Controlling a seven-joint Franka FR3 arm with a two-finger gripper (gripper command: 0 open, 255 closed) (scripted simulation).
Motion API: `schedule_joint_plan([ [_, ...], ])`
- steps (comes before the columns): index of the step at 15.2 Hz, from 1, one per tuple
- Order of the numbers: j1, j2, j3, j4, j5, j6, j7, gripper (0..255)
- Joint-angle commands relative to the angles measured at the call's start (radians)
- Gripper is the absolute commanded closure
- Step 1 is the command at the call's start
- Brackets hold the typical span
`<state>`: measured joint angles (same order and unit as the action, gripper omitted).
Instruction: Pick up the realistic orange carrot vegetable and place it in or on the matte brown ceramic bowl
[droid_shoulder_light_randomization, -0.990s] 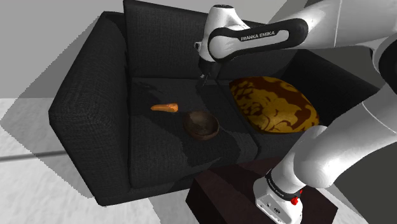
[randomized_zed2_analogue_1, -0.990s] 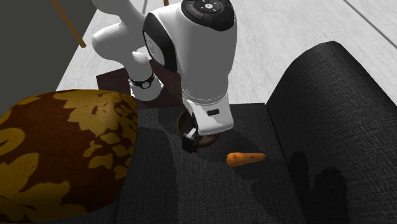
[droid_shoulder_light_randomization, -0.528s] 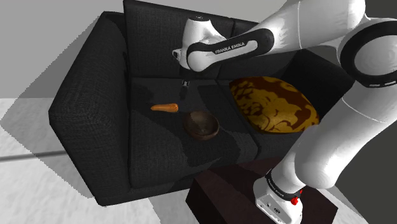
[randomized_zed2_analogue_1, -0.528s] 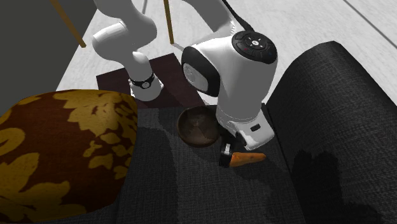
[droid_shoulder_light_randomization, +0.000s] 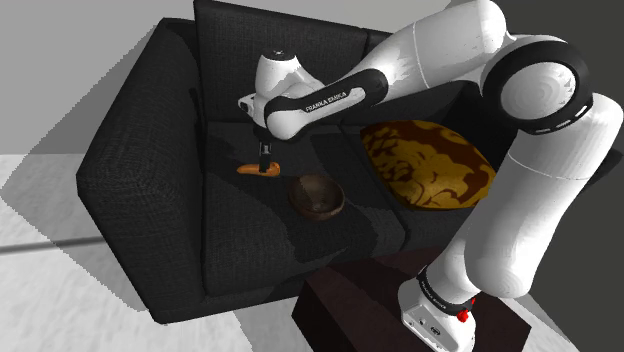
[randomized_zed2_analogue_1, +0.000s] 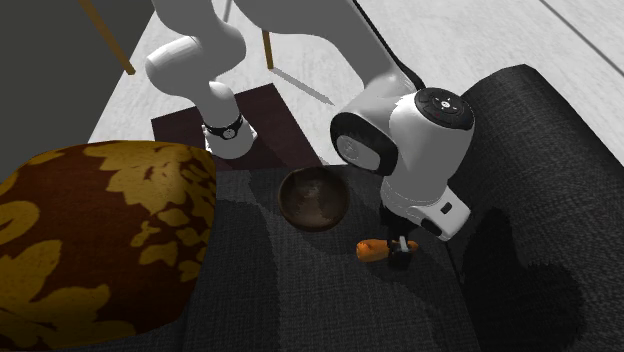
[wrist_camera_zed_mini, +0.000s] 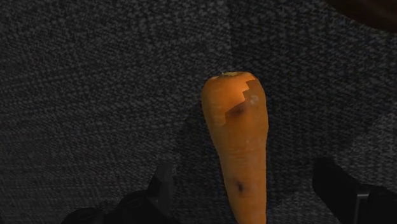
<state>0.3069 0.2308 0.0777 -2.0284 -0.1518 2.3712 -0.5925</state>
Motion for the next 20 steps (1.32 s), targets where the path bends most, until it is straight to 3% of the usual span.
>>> schedule_joint_plan([
  [1,0.002,0.027,0.0,0.009,-0.007,0.021,-0.001,0],
  [6,0.002,0.071,-0.005,0.004,-0.017,0.069,0.005,0],
  [14,0.002,0.071,-0.005,0.005,-0.017,0.069,0.005,0],
  [15,0.002,0.071,-0.005,0.005,-0.017,0.069,0.005,255],
  [20,0.001,0.071,-0.005,0.004,-0.017,0.068,0.005,255],
])
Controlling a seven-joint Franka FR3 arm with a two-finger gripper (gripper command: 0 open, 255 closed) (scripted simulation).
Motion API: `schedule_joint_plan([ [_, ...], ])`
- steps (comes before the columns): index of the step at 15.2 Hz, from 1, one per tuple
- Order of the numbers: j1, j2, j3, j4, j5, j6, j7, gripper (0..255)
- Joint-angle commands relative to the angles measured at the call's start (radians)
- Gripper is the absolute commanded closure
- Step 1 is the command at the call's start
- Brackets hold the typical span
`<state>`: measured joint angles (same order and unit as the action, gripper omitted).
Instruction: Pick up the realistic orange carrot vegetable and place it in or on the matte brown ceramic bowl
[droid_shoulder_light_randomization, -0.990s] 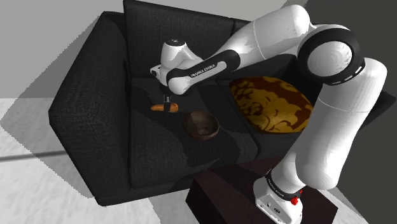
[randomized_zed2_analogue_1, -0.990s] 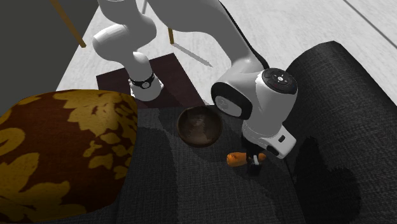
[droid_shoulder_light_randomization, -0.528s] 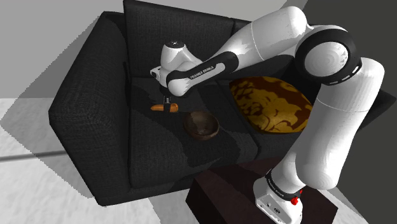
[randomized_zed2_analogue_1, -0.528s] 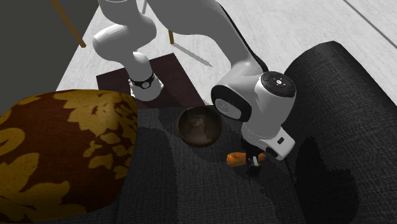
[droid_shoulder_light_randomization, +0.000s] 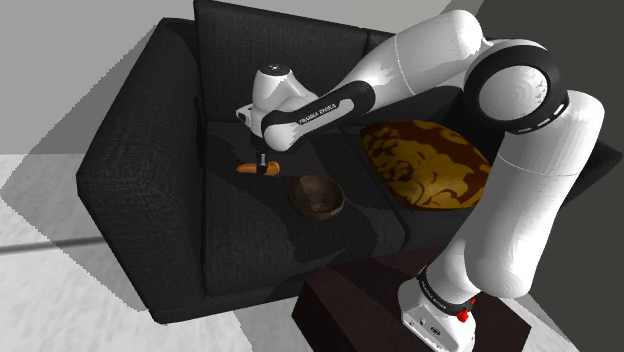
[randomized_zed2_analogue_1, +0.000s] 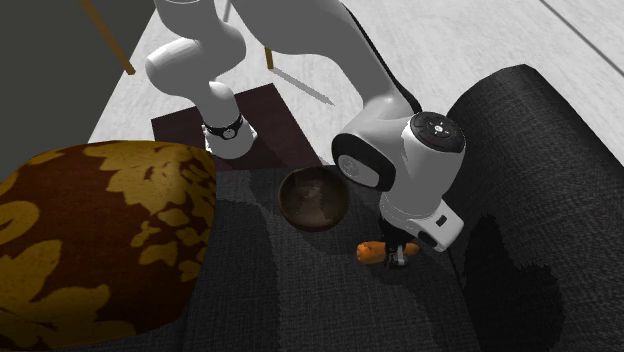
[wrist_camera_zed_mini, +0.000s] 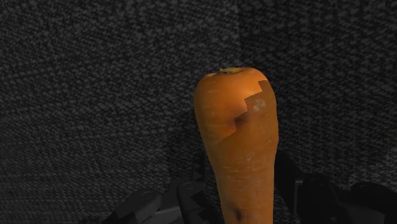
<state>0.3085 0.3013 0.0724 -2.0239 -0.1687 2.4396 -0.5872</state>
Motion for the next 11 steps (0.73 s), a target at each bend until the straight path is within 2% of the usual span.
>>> schedule_joint_plan([
  [1,0.0,0.0,0.0,0.0,0.0,0.0,0.0,255],
  [4,0.0,0.001,0.0,0.0,0.0,0.0,0.0,255],
  [11,-0.003,-0.054,0.006,0.026,0.017,-0.08,-0.017,255],
])
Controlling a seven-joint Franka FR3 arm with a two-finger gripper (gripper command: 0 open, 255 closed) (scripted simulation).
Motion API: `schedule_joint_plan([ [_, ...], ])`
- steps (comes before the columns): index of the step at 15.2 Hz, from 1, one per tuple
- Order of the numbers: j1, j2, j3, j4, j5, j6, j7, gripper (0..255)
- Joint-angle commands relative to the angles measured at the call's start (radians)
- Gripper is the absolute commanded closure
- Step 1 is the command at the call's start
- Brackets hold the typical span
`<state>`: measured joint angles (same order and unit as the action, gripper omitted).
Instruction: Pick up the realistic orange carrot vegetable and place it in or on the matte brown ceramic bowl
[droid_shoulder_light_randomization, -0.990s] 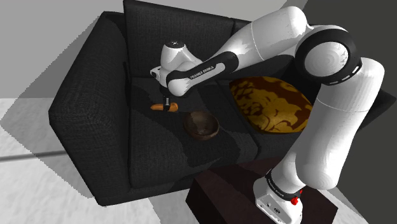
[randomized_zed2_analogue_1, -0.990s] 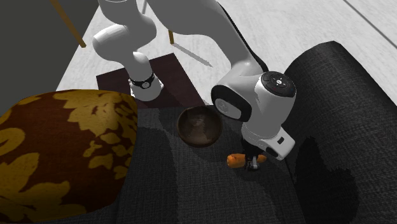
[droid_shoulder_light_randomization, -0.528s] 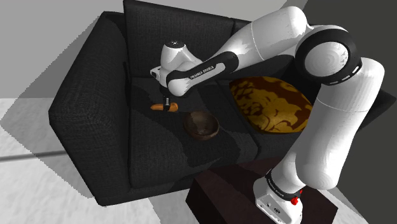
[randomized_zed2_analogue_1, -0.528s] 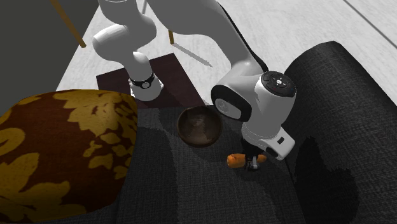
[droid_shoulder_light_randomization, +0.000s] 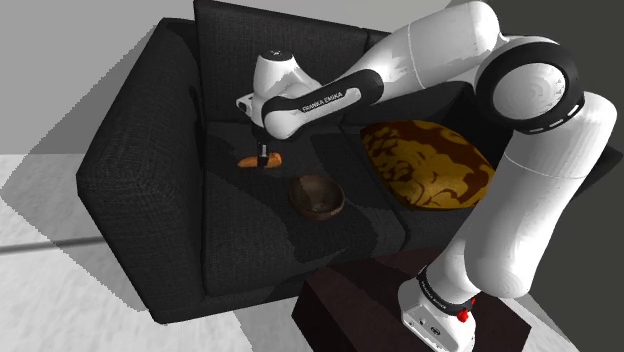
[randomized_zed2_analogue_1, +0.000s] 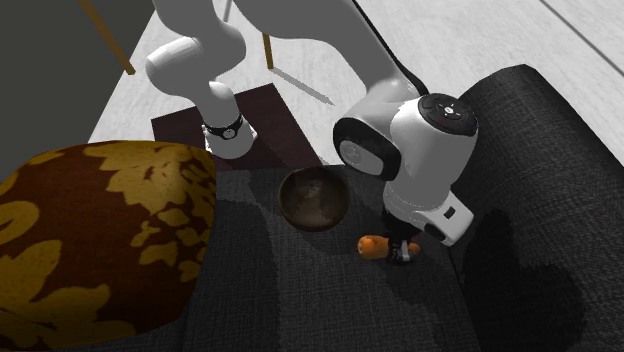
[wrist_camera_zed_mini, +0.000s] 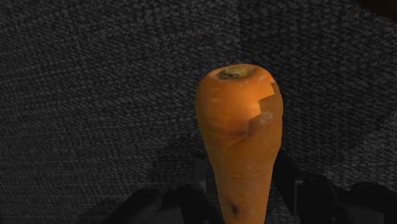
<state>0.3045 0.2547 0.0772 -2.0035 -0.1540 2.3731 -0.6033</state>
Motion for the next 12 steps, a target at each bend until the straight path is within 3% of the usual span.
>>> schedule_joint_plan([
  [1,0.0,-0.015,0.002,0.01,0.004,-0.025,-0.003,255],
  [12,-0.001,-0.082,0.007,0.075,0.025,-0.156,-0.025,255],
])
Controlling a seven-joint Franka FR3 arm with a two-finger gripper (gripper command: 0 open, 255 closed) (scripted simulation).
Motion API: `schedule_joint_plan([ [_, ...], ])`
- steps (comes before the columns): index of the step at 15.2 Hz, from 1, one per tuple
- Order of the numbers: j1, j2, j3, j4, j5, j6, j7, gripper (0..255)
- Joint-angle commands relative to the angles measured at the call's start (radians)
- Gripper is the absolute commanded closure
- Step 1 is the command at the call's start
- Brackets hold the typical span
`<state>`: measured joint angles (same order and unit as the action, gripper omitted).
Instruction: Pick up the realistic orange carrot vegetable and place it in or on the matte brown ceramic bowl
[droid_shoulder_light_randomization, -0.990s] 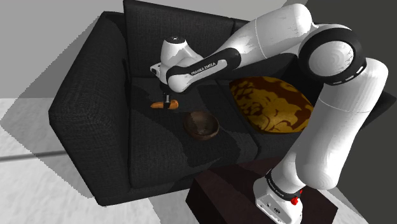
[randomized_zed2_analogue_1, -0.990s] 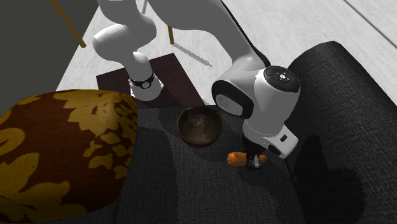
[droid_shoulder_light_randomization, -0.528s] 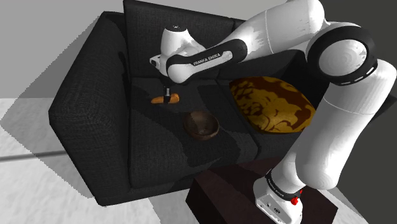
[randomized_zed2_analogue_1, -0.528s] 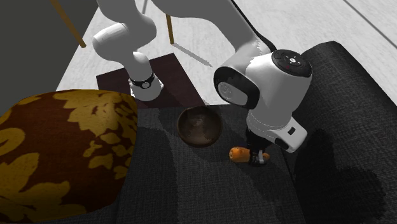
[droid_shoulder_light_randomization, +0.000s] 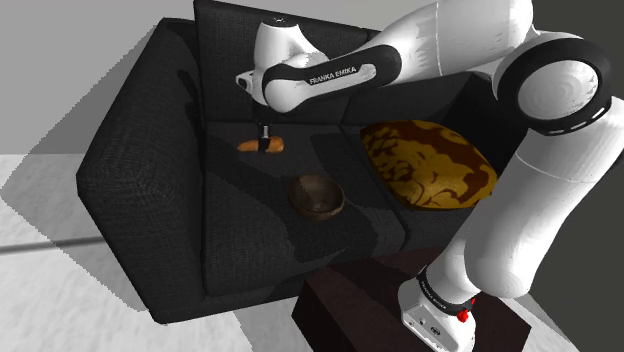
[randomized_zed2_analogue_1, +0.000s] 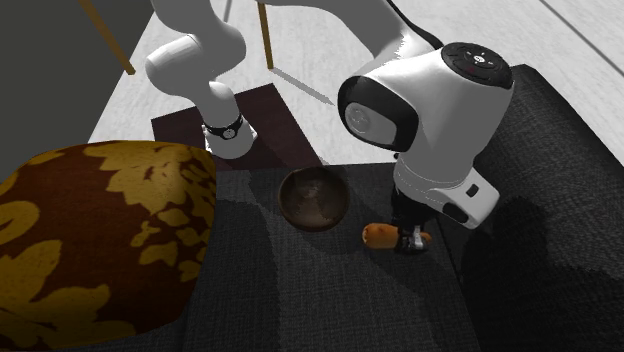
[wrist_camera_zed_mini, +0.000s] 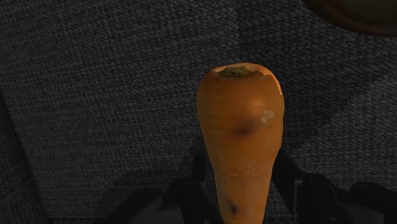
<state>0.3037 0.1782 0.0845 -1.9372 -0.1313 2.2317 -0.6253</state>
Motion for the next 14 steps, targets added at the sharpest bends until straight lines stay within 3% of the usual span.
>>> schedule_joint_plan([
  [1,-0.001,-0.01,0.0,0.016,0.004,-0.027,-0.005,255],
  [4,-0.001,-0.023,0.001,0.037,0.008,-0.06,-0.01,255],
  [14,-0.014,-0.412,-0.013,-0.426,0.043,0.019,-0.048,255],
])
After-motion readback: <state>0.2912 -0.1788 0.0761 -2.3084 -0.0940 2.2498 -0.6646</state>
